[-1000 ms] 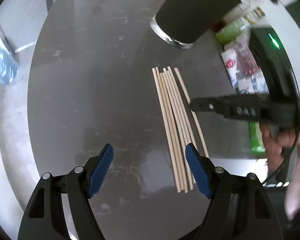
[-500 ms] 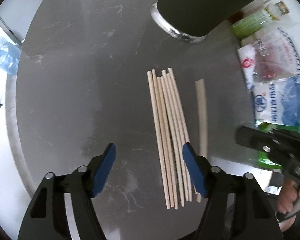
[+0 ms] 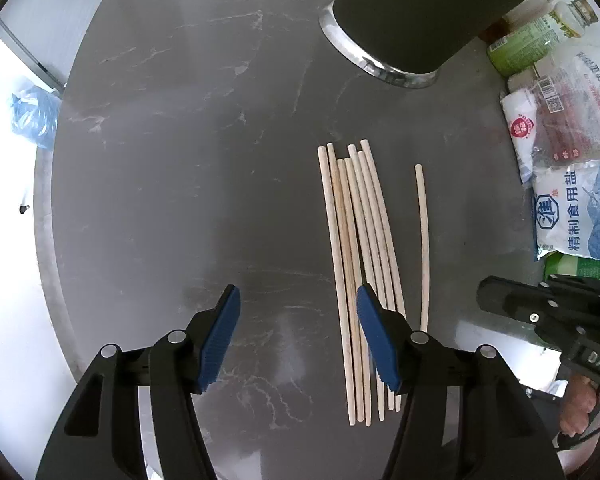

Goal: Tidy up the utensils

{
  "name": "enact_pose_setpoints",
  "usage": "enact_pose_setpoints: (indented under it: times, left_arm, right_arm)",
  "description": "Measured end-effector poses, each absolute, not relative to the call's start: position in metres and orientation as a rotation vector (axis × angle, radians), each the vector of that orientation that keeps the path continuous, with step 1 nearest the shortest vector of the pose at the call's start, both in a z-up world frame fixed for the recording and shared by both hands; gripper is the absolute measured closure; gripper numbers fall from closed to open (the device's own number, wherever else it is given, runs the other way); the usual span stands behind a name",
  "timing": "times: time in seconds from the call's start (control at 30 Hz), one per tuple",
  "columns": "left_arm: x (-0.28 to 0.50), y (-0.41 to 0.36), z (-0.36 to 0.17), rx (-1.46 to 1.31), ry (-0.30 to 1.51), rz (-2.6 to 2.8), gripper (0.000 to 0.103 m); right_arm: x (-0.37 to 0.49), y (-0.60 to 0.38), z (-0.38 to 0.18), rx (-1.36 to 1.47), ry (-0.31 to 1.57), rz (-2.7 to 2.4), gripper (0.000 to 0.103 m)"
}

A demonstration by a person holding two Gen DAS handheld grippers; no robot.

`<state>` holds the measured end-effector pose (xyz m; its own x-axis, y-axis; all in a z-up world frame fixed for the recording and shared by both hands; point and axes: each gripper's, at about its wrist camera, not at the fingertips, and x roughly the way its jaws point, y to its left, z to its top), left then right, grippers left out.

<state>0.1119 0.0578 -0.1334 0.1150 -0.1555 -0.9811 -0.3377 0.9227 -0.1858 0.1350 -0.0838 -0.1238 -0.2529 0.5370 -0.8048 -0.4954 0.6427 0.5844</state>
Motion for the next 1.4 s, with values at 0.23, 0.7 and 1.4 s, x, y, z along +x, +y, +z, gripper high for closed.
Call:
enact_pose_setpoints:
  times: [0.23,0.7,1.4]
  left_arm:
    - [0.106,0.058,-0.133,-0.435,1.449,0.118,0.045]
    - [0.087,0.086,-0.117,-0.473,1.376,0.022,0.045]
    - [0.088,0.093,-0.118,-0.468,1.368,-0.005,0.045]
  right_arm:
    - [0.137,-0.061,-0.131,-0.055,1.602,0.916,0.076]
    - [0.118,0.007,-0.133,-0.385,1.596,0.643,0.075]
    - [0.104,0.021,-0.128,-0.512,1.554,0.534,0.098]
